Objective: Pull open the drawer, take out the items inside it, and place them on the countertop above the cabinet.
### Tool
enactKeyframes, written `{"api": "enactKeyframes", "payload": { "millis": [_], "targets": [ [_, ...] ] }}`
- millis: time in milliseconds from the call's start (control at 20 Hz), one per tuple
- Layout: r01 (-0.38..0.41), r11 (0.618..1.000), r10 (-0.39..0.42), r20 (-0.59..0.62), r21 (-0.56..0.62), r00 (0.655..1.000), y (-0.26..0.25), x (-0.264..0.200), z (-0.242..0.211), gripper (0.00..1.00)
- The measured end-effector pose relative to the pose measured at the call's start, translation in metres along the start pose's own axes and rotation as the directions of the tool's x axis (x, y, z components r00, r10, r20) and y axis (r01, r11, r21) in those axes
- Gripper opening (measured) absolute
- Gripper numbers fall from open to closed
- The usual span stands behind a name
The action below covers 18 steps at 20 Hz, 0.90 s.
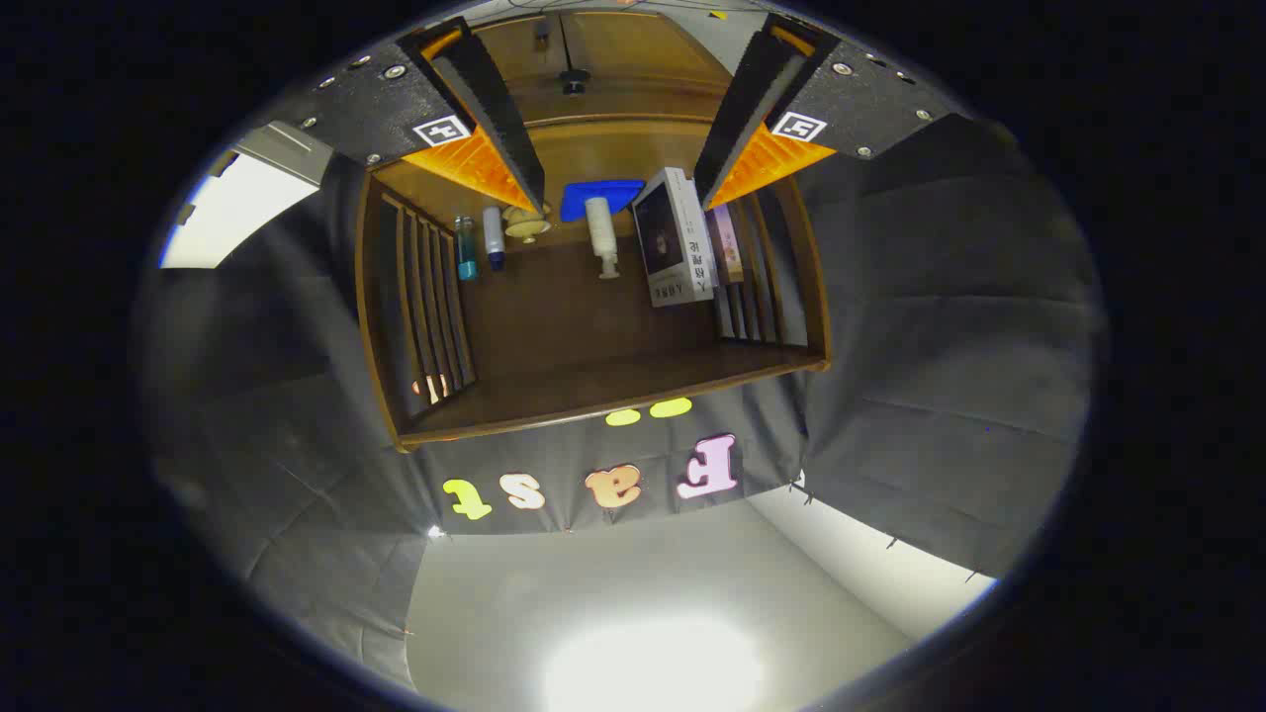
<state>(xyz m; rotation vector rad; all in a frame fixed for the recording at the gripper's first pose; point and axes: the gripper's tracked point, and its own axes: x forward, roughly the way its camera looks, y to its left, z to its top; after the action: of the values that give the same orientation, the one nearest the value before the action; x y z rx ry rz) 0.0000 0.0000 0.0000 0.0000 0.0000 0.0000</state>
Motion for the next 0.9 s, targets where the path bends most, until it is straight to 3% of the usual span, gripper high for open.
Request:
{"api": "enactKeyframes", "payload": {
  "millis": [900],
  "targets": [
    [0.004, 0.993, -0.006, -0.018, -0.116, 1.0, 0.0029, 0.0059, -0.0072, 0.94]
  ]
}}
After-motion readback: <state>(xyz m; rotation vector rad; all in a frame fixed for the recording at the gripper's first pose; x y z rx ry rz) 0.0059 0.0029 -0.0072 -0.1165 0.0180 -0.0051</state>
